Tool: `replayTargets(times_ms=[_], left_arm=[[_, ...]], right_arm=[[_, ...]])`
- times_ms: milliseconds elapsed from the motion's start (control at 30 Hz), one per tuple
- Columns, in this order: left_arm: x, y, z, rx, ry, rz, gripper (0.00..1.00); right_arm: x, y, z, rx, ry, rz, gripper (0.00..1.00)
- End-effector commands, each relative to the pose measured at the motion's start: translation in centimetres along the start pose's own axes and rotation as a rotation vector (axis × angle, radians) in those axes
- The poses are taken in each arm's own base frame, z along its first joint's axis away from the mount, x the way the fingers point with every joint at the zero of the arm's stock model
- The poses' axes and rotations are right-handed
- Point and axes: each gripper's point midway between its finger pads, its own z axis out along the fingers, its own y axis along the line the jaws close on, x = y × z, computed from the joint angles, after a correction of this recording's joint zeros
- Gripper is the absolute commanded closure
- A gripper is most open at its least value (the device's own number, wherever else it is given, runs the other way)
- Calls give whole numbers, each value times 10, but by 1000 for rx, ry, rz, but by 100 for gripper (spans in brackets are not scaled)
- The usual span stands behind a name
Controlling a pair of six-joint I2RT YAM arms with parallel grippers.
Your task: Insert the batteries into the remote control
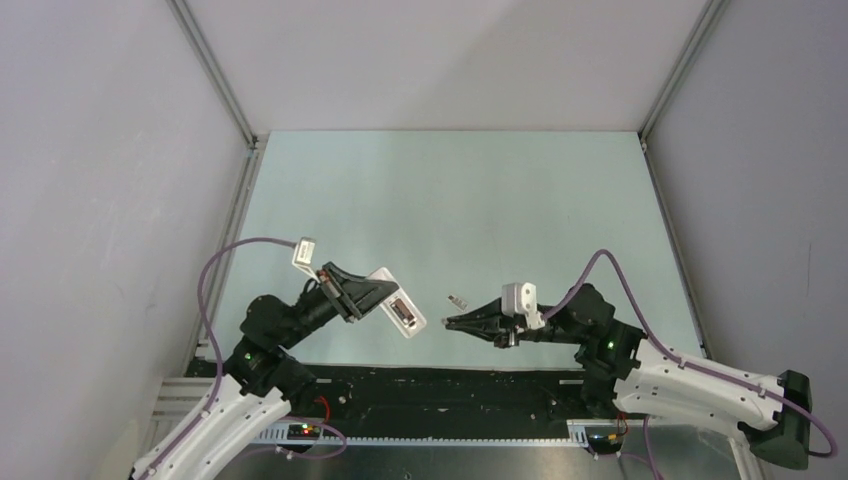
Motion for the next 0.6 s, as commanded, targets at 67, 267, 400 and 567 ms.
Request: replayTargets(times_ms=[67, 267, 400, 567], left_arm=[[-23, -60, -19, 187, -59, 161, 100], [-27, -74, -30, 240, -89, 216, 100], [-26, -78, -32, 258, -81, 235, 100], [-24, -81, -33, 269, -67, 245, 100]], right_arm=[[-20, 24, 1, -85, -102, -102, 100], [-31, 35, -2, -101, -140, -137, 100], [-35, 34, -5, -86, -148, -148, 100], [-36, 35, -9, -79, -145, -147, 100]])
